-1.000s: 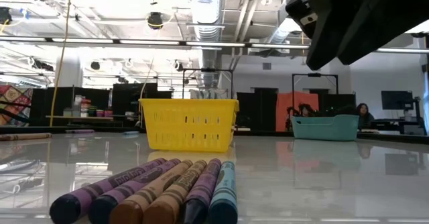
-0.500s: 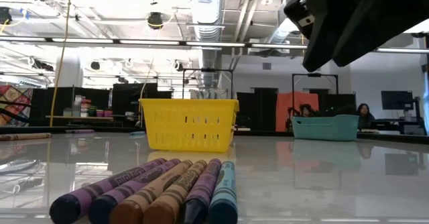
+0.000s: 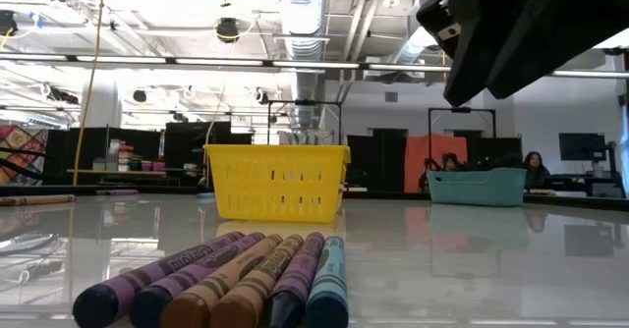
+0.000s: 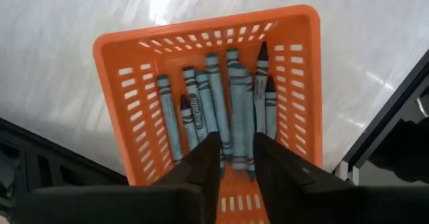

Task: Sort crayons
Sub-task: Put the light blue crayon into the orange basket

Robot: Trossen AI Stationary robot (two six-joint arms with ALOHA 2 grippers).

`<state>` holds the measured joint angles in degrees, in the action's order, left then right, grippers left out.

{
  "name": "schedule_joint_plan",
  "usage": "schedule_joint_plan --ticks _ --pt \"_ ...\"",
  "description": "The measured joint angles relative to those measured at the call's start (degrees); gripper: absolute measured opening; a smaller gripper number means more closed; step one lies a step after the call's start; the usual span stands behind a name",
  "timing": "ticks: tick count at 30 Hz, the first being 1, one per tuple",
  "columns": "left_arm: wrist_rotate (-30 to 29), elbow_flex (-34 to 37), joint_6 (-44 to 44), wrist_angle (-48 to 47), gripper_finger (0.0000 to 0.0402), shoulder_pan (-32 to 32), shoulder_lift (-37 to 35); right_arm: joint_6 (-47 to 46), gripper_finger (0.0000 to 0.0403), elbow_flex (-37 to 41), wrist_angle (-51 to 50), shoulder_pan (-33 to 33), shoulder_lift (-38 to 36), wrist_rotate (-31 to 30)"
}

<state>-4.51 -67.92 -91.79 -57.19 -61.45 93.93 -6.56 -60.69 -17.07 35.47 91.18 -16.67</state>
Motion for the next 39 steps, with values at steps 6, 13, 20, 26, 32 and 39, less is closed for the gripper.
schedule_joint_plan --ticks 6,13,20,26,32,39 --pt "-0.4 -0.14 1.92 -0.04 0.0148 0.29 -0.18 0.5 0.0132 0.0 -0.01 -0.01 0.0 0.0" --pt "-8.04 -2.22 6.7 0.02 0.0161 1.89 -3.21 0.8 0.0132 0.0 -0.1 -0.01 0.0 0.02" --pt "-29.93 -2.79 12.31 -2.21 0.0158 10.21 -7.35 1.12 0.0132 0.0 -0.06 -0.01 0.0 0.0" --pt "-31.54 -2.75 26.39 -2.56 0.0157 31.01 -7.14 2.09 0.0132 0.0 1.08 -0.05 0.0 -0.02" --pt "-29.63 -2.71 42.66 0.4 0.0157 52.87 -6.97 2.53 0.0132 0.0 2.68 -0.39 0.0 -0.06" --pt "-16.28 -0.41 54.32 5.8 0.0157 76.01 -6.91 2.53 0.0132 0.0 2.61 -0.38 0.0 -0.07"
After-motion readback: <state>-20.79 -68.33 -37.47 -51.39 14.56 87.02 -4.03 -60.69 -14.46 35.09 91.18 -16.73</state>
